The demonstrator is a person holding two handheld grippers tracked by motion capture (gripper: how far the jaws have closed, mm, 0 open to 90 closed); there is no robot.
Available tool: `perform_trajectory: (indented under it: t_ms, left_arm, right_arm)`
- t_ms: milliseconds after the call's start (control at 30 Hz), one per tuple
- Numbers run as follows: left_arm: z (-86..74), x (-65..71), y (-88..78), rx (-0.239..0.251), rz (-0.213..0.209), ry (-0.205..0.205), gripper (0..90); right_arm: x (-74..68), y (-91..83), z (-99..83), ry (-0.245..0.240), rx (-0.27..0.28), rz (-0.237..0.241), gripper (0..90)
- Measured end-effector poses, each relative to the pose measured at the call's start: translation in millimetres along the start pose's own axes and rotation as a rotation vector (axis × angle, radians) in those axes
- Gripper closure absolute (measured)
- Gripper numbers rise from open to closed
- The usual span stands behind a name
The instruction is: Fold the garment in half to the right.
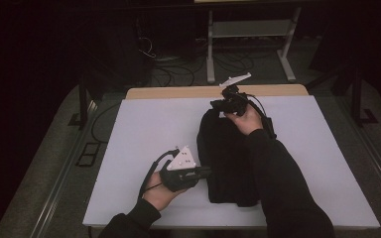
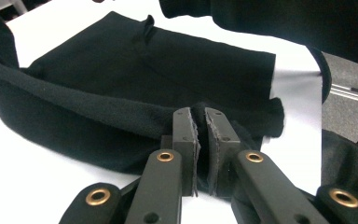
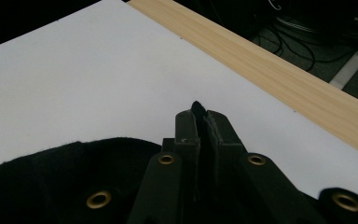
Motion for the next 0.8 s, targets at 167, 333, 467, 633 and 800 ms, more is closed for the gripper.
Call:
perform_trajectory:
  t_ms: [167,333,467,633,800]
  left_arm:
    - [1.9,5.5,13.5,-0.016,-0.025,0.016,82.5]
    - [7.4,8.8,22.5,-0.007,-0.042,0.016,82.5]
    - [11.0,11.8,28.4,-0.008,-0.052,0.022,82.5]
    - [14.2,17.4,37.7,-0.009,-0.067,0.024,82.5]
    - [20.0,24.1,48.2,-0.012,-0.086,0.024,82.5]
  right_arm:
    - [6.2,-8.7,-8.2,0.004,-0.005,-0.006,82.2]
    - [14.7,-18.4,-15.3,0.013,-0.007,-0.013,82.1]
    - [20.2,-23.6,-20.5,0.03,-0.003,-0.022,82.1]
    - [25.7,-29.6,-26.6,0.04,0.002,-0.032,82.1]
    - [31.1,-34.9,-32.9,0.056,-0.002,-0.043,82.1]
Point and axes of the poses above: each handheld gripper's, and its own axes: y roughly forward along the jaws, z roughly out of its top, x roughly to its right, the point moved 2 cm from there along y, roughly forward along the jaws, and after that the axes turned 10 degrees about -y, right-handed, at the moved point
